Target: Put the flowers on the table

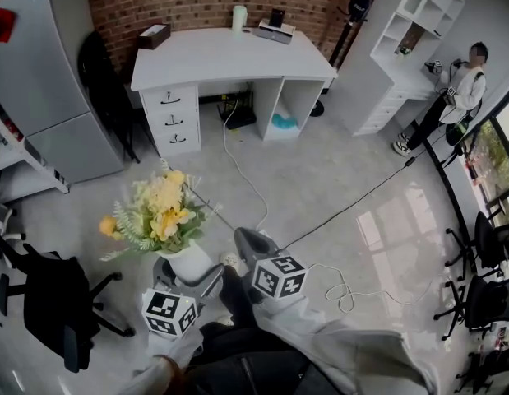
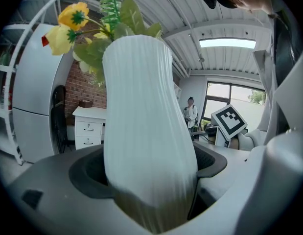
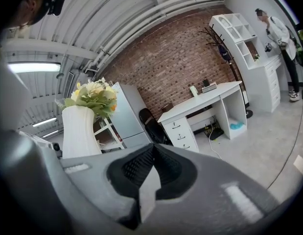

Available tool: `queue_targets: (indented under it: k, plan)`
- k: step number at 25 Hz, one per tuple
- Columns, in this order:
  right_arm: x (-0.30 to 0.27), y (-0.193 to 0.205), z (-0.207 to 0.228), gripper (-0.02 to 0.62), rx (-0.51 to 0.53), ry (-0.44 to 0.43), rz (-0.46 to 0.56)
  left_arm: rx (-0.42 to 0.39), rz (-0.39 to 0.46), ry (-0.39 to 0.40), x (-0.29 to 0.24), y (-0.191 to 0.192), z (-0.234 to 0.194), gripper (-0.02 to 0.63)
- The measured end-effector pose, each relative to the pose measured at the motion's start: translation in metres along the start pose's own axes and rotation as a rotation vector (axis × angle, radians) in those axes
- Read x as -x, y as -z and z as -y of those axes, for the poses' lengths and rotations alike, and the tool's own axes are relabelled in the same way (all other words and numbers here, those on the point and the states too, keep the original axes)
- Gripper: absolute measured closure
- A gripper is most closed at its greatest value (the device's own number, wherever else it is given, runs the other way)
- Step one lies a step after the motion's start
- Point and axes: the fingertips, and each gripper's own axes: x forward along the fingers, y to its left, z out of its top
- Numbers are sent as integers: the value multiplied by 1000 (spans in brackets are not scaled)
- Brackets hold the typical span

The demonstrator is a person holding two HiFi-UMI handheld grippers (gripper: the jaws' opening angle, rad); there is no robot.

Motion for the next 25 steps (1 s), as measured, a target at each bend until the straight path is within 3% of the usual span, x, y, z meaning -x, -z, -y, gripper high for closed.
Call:
queue_targets:
  k: [12, 25]
  plan:
    - [-102, -90, 68, 597, 31, -22, 9, 14, 10, -8, -117, -59, -67, 132]
    - [-187, -156, 127, 597, 45, -71, 34, 21, 13, -33, -220, -94, -131, 132]
